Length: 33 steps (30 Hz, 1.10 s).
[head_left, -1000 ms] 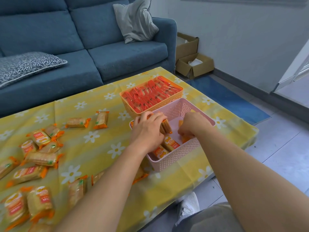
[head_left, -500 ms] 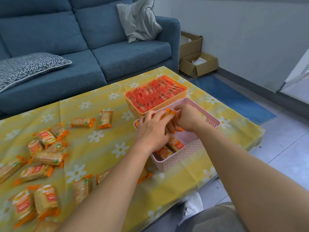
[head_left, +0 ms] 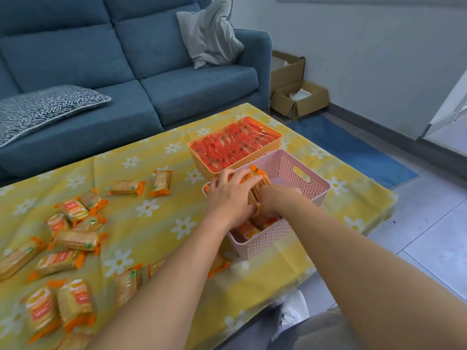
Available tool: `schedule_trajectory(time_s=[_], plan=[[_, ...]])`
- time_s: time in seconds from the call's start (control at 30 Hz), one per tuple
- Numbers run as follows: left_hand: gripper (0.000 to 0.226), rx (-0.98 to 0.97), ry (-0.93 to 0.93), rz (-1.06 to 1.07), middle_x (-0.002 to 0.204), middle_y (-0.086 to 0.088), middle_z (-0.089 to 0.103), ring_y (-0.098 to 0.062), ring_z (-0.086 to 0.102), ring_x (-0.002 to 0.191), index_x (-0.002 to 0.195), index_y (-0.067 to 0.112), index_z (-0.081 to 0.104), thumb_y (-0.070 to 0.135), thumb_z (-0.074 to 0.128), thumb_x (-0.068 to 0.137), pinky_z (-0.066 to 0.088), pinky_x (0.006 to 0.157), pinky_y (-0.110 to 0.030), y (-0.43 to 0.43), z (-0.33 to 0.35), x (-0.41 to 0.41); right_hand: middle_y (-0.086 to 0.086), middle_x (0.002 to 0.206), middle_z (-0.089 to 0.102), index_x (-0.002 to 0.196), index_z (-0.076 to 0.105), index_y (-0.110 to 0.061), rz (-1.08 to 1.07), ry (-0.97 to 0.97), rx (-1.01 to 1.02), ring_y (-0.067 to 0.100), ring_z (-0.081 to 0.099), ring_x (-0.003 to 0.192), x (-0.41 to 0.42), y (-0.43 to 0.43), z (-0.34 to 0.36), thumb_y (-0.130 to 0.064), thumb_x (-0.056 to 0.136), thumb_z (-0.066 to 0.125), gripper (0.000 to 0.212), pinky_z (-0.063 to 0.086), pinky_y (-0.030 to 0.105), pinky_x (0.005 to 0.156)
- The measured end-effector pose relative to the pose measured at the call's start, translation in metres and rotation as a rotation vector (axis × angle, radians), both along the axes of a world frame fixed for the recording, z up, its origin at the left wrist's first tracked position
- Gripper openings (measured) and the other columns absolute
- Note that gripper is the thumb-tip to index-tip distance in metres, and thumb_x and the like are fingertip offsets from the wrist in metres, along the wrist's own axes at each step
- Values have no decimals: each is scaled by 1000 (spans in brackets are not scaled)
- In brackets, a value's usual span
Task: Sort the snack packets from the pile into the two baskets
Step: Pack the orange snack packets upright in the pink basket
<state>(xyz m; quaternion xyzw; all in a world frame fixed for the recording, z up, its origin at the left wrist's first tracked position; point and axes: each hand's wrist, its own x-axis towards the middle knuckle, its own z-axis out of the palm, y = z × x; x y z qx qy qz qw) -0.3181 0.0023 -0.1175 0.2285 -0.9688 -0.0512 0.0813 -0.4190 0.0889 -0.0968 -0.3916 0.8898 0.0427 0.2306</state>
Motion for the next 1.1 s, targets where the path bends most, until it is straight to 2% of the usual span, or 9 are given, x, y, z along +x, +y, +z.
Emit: schedule_trajectory(time_s=[0.13,0.23,0.33,0.43,0.53,0.63,0.7,0.93,1.1], plan=[[65,7,7,-5,156,15,33,-22,25,140,146,47,36,42,59,86,26,111,-46,0,1,0,-1,84,66,88,67,-15,-40,-26,14,20,66,79,-19,9,12,-46,66,72,37,51,31,75],[66,-2,22,4,154,16,35,-22,28,139,145,48,39,42,60,83,29,110,-45,0,-1,-2,7,77,62,70,56,-17,-134,34,-143,24,61,71,-39,19,16,-39,74,58,22,55,35,75],[66,4,24,10,153,16,36,-23,28,138,144,48,40,38,58,81,28,110,-45,0,0,-3,11,77,62,66,51,-12,-214,86,-340,22,53,60,-50,22,7,-21,85,56,21,48,31,59],[68,17,22,9,153,16,36,-22,27,138,145,47,39,35,57,81,28,110,-46,1,1,-2,12,75,60,75,56,-8,-196,103,-479,34,61,75,-54,14,-6,-14,89,57,15,42,33,60],[69,21,15,6,154,16,35,-21,26,138,146,47,38,35,56,80,28,111,-45,0,0,-1,17,95,69,86,58,-15,-151,64,-530,39,66,92,-53,1,-13,-9,86,56,6,47,36,66],[69,25,13,7,155,15,35,-22,25,140,145,47,39,35,56,80,27,112,-45,0,0,-1,13,114,71,122,65,-18,-167,-20,-542,37,65,108,-52,-4,-13,-11,89,56,36,53,39,78],[68,29,18,6,155,15,35,-22,25,140,145,47,39,36,55,80,27,112,-45,0,1,-1,13,121,70,133,60,-16,-211,-77,-582,36,63,112,-52,-3,-12,-14,92,56,42,53,41,86],[61,56,121,18,153,18,42,-18,34,136,145,45,42,38,53,85,29,111,-42,-1,-1,-1,15,106,68,112,63,-5,-236,46,-606,34,62,96,-49,6,0,-3,82,55,31,56,42,78],[58,68,140,8,153,18,42,-15,35,138,145,43,44,29,51,89,28,111,-39,-1,-1,2,4,67,53,75,55,-11,-177,129,-542,30,54,65,-29,11,22,-12,72,51,5,42,29,50]])
